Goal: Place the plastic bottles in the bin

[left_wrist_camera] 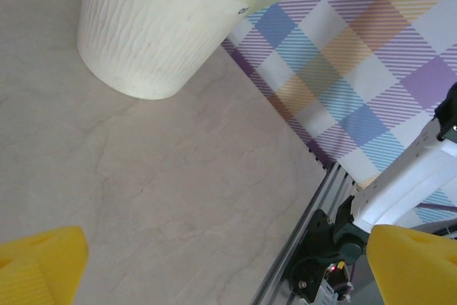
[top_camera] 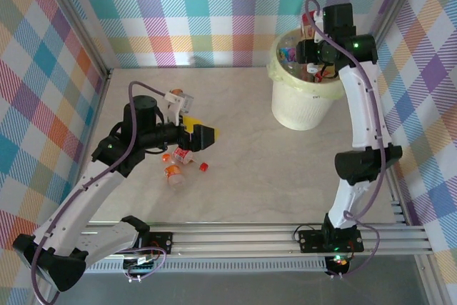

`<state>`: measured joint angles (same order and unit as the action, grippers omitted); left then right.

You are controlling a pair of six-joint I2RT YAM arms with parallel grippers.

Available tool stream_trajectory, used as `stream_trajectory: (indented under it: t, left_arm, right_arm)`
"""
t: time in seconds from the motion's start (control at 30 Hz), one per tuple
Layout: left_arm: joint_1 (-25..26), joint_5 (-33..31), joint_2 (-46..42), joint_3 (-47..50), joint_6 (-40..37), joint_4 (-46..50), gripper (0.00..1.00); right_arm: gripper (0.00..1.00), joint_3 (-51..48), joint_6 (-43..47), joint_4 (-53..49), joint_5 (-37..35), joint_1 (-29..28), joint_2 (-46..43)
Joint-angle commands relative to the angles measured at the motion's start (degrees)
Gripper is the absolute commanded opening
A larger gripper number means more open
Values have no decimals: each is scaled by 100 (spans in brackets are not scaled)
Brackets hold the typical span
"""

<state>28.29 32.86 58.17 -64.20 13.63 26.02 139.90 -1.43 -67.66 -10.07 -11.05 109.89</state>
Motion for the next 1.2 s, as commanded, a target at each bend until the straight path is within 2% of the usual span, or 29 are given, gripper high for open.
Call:
stream_trajectory:
  t: [0.0, 0.23, 0.53, 0.67, 0.83, 1.0, 1.17]
  left_arm:
    - [53, -112, -69, 31, -85, 96, 100]
    - [53, -438, -95, 48, -128, 239, 100]
    - [54, -484, 21, 82, -97, 173, 100]
    - [21, -1009, 86, 53, -105, 216, 100]
    - [-126, -1497, 402, -243, -99, 532, 100]
    - [-487, -2053, 745, -373, 6, 685, 100]
    - [-1029, -2263, 1183, -416, 139, 662, 100]
  right_arm:
    - [63, 559, -156, -821, -24, 77, 388]
    - [66, 719, -212, -977, 202, 245, 639]
    - [79, 728, -160, -901, 439, 314, 623]
    - [85, 750, -156, -867, 536, 314, 565]
    - [86, 711, -174, -815, 586, 314, 377]
    - [86, 110, -127, -409, 714, 279, -210]
    - [86, -1176, -102, 295, 1163, 187, -1186]
